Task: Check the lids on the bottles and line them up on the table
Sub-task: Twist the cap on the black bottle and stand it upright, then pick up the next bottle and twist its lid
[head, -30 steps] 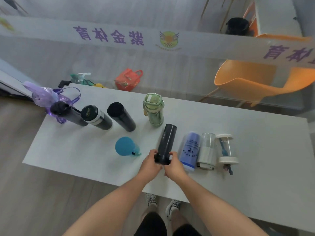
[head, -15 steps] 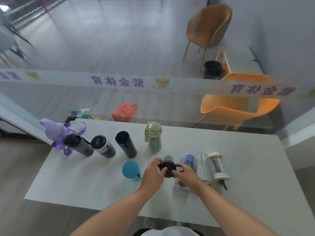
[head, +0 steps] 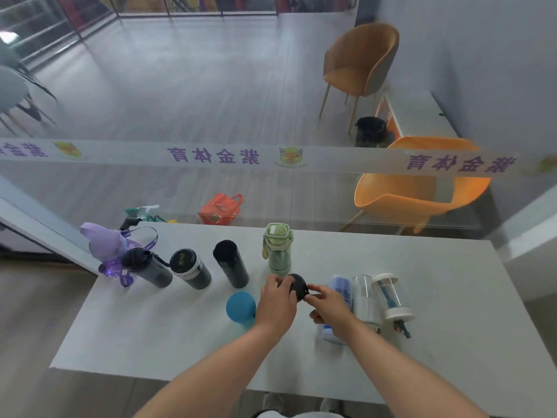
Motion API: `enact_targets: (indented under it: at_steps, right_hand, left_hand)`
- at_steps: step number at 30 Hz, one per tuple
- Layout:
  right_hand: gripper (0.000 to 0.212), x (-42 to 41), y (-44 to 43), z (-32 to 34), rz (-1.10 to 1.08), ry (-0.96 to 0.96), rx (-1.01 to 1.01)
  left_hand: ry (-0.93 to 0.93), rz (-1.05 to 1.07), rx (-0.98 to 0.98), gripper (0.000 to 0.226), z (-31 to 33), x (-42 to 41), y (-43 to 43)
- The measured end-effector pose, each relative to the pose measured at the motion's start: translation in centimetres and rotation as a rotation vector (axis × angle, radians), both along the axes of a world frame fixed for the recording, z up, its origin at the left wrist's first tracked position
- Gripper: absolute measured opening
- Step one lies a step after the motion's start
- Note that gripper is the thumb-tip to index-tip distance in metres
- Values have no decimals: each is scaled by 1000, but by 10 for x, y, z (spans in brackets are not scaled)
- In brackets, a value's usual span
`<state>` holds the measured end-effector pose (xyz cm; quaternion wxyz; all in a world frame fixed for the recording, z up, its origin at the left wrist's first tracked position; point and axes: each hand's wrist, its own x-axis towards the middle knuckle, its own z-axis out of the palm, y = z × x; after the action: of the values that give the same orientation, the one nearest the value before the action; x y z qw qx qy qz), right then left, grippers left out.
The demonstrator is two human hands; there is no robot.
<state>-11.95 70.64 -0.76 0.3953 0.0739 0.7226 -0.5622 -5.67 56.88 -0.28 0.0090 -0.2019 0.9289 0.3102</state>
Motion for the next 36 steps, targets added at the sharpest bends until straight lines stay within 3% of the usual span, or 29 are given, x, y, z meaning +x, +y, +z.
enact_targets:
  at_steps: [9, 16, 24, 30, 32, 36]
  right_hand:
    - [30, -6, -4, 3, -57, 38, -9]
    - [40, -2, -15, 1, 55, 102, 73]
    - [30, 5, 2, -6, 67, 186, 216]
    - [16, 18, 64, -25, 144, 333, 496]
    - [18, 28, 85, -39, 220, 330, 552]
    - [41, 48, 116, -60, 437, 314, 647]
  left_hand:
    - [-21, -90, 24, 24, 5, -8, -15]
    - [-33, -201, -316, 32, 4, 3, -23]
    - [22, -291, -389, 30, 3, 10, -24]
    - [167, -648, -311, 13, -24, 22, 8]
    - [100, -603, -190, 7, -29, 34, 27]
    - [-165, -357, 12, 22, -57, 48, 54]
